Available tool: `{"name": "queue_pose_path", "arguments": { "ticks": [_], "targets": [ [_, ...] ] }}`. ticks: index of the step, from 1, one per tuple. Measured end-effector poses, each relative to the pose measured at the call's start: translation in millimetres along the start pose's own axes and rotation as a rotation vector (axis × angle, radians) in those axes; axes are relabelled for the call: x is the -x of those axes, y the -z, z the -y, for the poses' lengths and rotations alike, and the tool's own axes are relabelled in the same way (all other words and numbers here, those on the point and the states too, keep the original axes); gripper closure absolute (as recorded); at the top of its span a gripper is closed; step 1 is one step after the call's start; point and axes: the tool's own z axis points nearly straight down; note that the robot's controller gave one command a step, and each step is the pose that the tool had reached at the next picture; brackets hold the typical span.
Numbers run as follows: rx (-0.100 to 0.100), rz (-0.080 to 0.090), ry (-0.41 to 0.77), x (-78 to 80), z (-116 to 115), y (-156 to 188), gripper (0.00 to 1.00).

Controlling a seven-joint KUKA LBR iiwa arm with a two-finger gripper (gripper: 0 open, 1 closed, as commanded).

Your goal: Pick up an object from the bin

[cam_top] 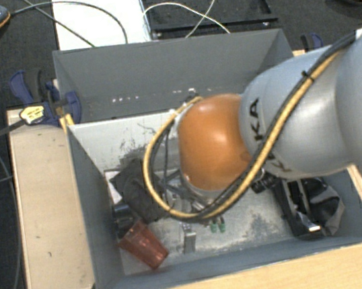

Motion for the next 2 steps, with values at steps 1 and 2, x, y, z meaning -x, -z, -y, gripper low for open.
{"name": "queue_pose_path", "arguments": {
  "ticks": [1,2],
  "targets": [
    [0.002,0.008,-0.006,2.2,0.9,4.1,0.0],
    [0.001,0.002,-0.261,79.3,-19.3,-87.6,0.0]
  ]
}}
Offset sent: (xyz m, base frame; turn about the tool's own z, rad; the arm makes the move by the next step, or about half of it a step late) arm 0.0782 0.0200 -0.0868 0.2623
